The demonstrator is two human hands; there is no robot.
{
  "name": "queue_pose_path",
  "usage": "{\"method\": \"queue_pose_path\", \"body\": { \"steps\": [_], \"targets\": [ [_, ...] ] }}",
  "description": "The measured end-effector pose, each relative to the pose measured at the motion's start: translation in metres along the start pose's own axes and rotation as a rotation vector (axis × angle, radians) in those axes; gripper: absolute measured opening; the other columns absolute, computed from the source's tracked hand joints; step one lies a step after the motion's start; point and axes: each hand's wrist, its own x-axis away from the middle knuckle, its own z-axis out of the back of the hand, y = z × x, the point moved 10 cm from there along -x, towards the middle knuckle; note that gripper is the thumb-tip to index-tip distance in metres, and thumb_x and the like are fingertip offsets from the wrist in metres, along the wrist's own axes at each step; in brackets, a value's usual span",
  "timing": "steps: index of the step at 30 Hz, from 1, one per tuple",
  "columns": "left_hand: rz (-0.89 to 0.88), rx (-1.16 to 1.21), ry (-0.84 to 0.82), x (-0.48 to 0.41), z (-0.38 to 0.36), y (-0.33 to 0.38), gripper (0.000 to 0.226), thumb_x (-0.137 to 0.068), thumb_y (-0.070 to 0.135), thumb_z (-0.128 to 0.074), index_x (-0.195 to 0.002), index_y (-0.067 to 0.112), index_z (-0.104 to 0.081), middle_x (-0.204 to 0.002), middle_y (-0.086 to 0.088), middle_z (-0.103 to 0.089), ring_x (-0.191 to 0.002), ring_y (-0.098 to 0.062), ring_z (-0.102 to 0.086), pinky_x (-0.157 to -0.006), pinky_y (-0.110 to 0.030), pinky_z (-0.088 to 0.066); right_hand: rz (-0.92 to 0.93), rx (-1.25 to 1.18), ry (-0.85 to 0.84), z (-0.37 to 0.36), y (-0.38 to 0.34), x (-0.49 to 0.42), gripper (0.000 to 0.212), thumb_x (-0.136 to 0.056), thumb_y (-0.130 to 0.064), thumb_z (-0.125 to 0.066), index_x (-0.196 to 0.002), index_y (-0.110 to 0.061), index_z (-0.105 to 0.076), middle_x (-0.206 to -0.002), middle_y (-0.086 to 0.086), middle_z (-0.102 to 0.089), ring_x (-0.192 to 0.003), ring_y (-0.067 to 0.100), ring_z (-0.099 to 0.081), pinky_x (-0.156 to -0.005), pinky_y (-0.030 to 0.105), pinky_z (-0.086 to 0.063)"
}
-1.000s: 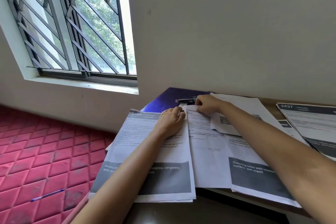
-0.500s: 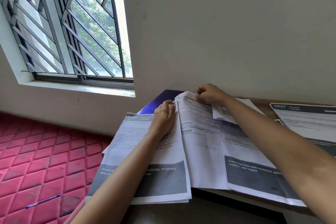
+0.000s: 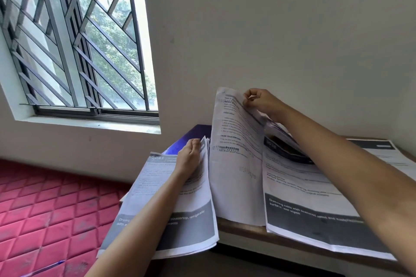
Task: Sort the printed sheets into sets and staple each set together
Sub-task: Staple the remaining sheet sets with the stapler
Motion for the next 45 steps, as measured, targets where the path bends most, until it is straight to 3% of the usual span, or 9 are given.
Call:
{"method": "queue_pose_path", "body": {
  "steps": [10,15,19,23,29,32,35,40,45],
  "targets": [
    [0.038,0.096,-0.032,-0.001,0.003,0.001,0.038,-0.103,0.035,-0.037,-0.126,0.015,-0.06,-0.124,0.002,-0.06,-0.12,-0.018,-0.053,-0.099,-0.028,-0.039,0.099,-0.172,0.156,0.024,-0.038,-0.002,0.023,-0.091,-0.002,-0.058,-0.077,-0.019,-0.054,-0.076,0.004,-0.057,-0.071,0.016,-0.05,-0.07,0.027,-0.04],
    [0.127,0.306,-0.049,-0.01,0.015,0.012,0.03,-0.096,0.031,-0.051,-0.086,0.008,-0.068,-0.09,-0.023,-0.065,-0.096,-0.04,-0.061,-0.082,-0.042,-0.046,0.118,-0.144,0.187,0.026,-0.057,-0.002,0.02,-0.094,-0.011,-0.058,-0.078,-0.02,-0.051,-0.078,0.0,-0.063,-0.069,0.011,-0.058,-0.065,0.025,-0.047],
    [0.087,0.514,-0.212,-0.009,0.028,0.073,0.05,-0.105,0.041,-0.026,-0.122,0.007,-0.06,-0.104,-0.007,-0.071,-0.092,-0.027,-0.064,-0.075,-0.027,-0.052,0.141,-0.103,0.232,0.031,-0.07,-0.004,0.019,-0.092,-0.017,-0.061,-0.077,-0.023,-0.053,-0.08,0.002,-0.066,-0.076,0.017,-0.06,-0.074,0.035,-0.049],
    [-0.014,0.593,-0.37,0.008,0.049,0.132,0.088,-0.097,0.06,0.002,-0.094,0.021,-0.077,-0.096,-0.004,-0.075,-0.087,-0.018,-0.072,-0.069,-0.029,-0.057,0.152,-0.014,0.294,0.037,-0.082,-0.004,0.018,-0.089,-0.019,-0.064,-0.075,-0.027,-0.054,-0.078,0.002,-0.066,-0.075,0.018,-0.06,-0.072,0.033,-0.048],
    [-0.055,0.642,-0.601,0.015,0.055,0.168,0.073,-0.092,0.065,-0.023,-0.122,0.009,-0.059,-0.084,-0.007,-0.071,-0.071,-0.022,-0.07,-0.062,-0.034,-0.058,0.184,0.185,0.387,0.044,-0.097,0.001,0.005,-0.087,-0.016,-0.064,-0.089,-0.017,-0.06,-0.086,0.006,-0.065,-0.077,0.015,-0.057,-0.061,0.018,-0.041],
    [-0.14,0.413,-0.519,0.013,0.057,0.168,0.042,-0.088,0.033,-0.062,-0.122,0.008,-0.057,-0.1,-0.009,-0.072,-0.091,-0.03,-0.07,-0.077,-0.043,-0.059,0.199,0.244,0.419,0.046,-0.104,0.003,0.009,-0.087,-0.014,-0.064,-0.095,-0.009,-0.064,-0.086,0.006,-0.064,-0.079,0.015,-0.057,-0.058,0.01,-0.037],
    [-0.147,0.334,-0.384,0.011,0.058,0.163,0.029,-0.087,0.0,-0.064,-0.115,0.008,-0.059,-0.111,-0.014,-0.068,-0.098,-0.033,-0.066,-0.09,-0.054,-0.053,0.234,0.287,0.426,0.048,-0.114,0.01,0.01,-0.087,-0.013,-0.064,-0.095,-0.008,-0.064,-0.083,0.003,-0.062,-0.077,0.014,-0.056,-0.056,0.008,-0.036],
    [-0.138,0.407,-0.227,0.007,0.067,0.16,0.024,-0.089,-0.006,-0.057,-0.11,0.006,-0.06,-0.108,-0.018,-0.067,-0.089,-0.034,-0.066,-0.086,-0.055,-0.054,0.308,0.271,0.516,0.066,-0.114,0.021,0.034,-0.085,-0.027,-0.068,-0.113,-0.01,-0.058,-0.113,0.002,-0.063,-0.106,0.014,-0.056,-0.093,0.029,-0.044],
    [-0.152,0.508,-0.086,0.005,0.078,0.16,0.025,-0.087,-0.005,-0.059,-0.102,0.015,-0.064,-0.106,-0.017,-0.069,-0.088,-0.034,-0.066,-0.085,-0.055,-0.054,0.008,0.033,0.459,0.073,-0.05,0.032,0.076,-0.088,-0.051,-0.06,-0.143,-0.009,-0.028,-0.145,0.01,-0.04,-0.131,0.025,-0.042,-0.103,0.034,-0.036]
  ]
}}
